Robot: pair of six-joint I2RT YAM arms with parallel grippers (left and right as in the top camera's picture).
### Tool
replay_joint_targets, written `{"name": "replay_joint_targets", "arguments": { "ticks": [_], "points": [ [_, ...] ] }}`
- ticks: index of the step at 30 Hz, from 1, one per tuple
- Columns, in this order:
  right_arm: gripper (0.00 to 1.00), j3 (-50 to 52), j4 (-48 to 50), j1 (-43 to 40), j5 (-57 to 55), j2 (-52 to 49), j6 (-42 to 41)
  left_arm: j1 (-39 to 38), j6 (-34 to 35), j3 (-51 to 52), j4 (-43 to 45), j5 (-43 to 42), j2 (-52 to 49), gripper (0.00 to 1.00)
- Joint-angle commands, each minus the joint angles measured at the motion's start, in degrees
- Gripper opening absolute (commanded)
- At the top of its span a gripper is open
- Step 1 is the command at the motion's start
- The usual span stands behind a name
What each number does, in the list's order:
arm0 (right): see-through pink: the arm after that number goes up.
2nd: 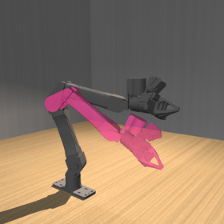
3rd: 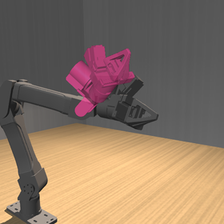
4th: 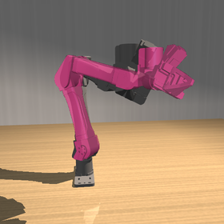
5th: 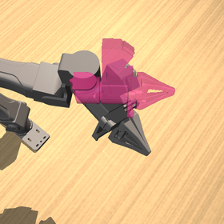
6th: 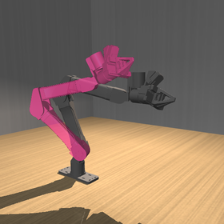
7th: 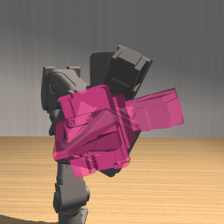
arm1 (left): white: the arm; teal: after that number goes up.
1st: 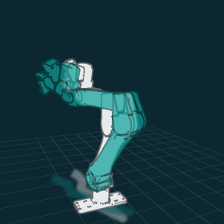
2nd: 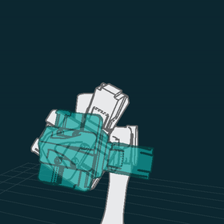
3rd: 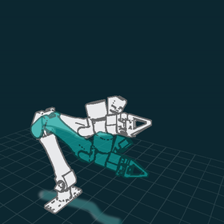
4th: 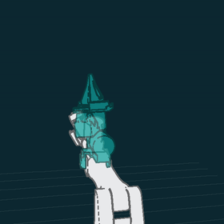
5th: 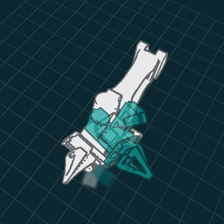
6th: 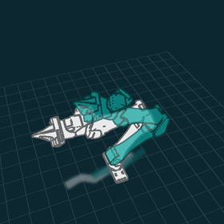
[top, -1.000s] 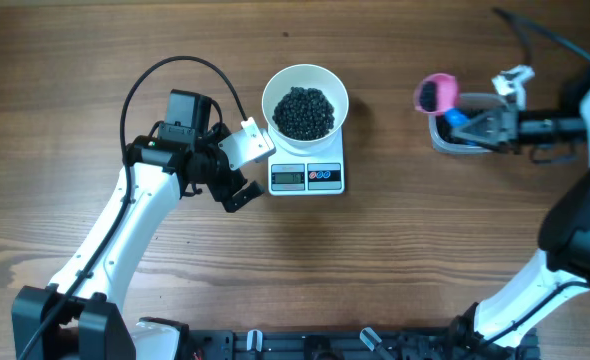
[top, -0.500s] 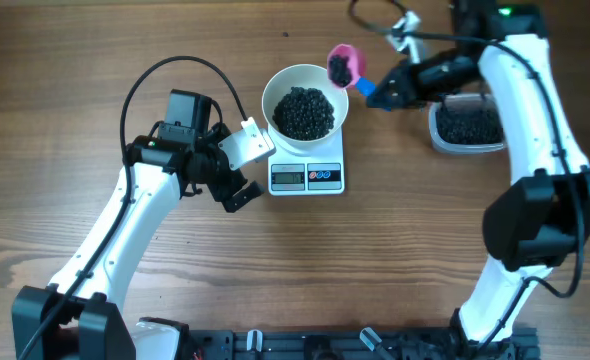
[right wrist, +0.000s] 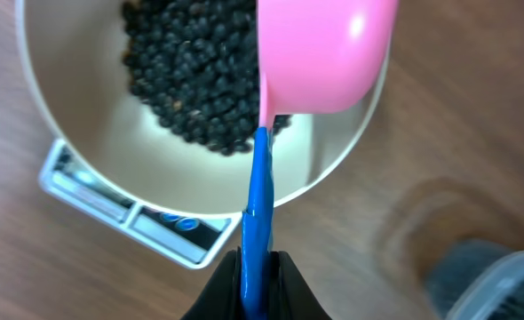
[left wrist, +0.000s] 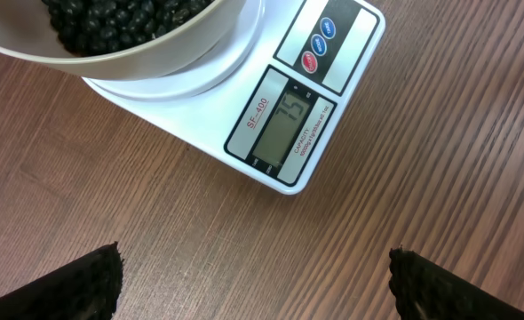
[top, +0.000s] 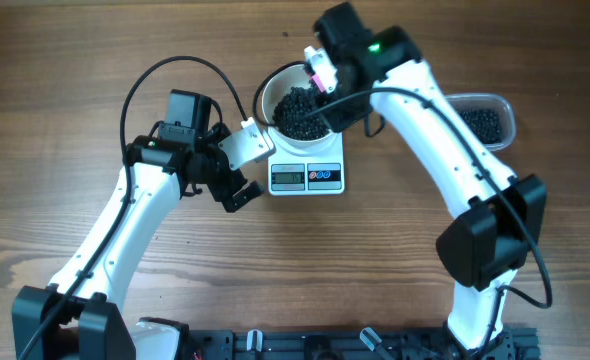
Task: Scoop item into bowl and weigh 150g on scale
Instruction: 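Carry the scoop over the white bowl and tip beans in, then return the scoop to above the bean tub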
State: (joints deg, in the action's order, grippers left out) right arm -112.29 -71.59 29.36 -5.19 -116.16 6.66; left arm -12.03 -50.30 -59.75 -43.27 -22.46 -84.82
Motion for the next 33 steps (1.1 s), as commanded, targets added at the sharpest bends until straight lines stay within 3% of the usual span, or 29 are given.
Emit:
{"name": "replay_joint_targets", "arguments": {
  "ticks": [1,6,10,18,25,33],
  "points": [
    [0.04,-1.22,1.16,1.2,-10.25,-0.31,1.07,0.22,-0.7,-0.2,0.15,-1.31,-0.37,1.0],
    [0.04,-1.22,1.42,1.09,-9.2,-0.31,0.81,0.22,-0.7,-0.2,0.15,-1.31,-0.37,1.0],
    [0.04,-1.25,1.33,-1.2,1.73,0.33,0.83,0.22,-0.7,-0.2,0.15,-1.31,-0.37,1.0],
    [0.04,-1.25,-0.42,-18.34,21.11,7.85,0.57,0.22,-0.7,-0.2,0.15,-1.31,-0.37,1.0],
    [0.04,-0.39,-11.52,-35.5,17.38,9.99,0.63,0.22,-0.7,-0.2,0.13,-1.31,-0.37,1.0],
    [0.04,13.22,-10.82,-40.11,2.05,9.75,0.85,0.22,-0.7,-0.2,0.15,-1.31,-0.37,1.0]
  ]
}}
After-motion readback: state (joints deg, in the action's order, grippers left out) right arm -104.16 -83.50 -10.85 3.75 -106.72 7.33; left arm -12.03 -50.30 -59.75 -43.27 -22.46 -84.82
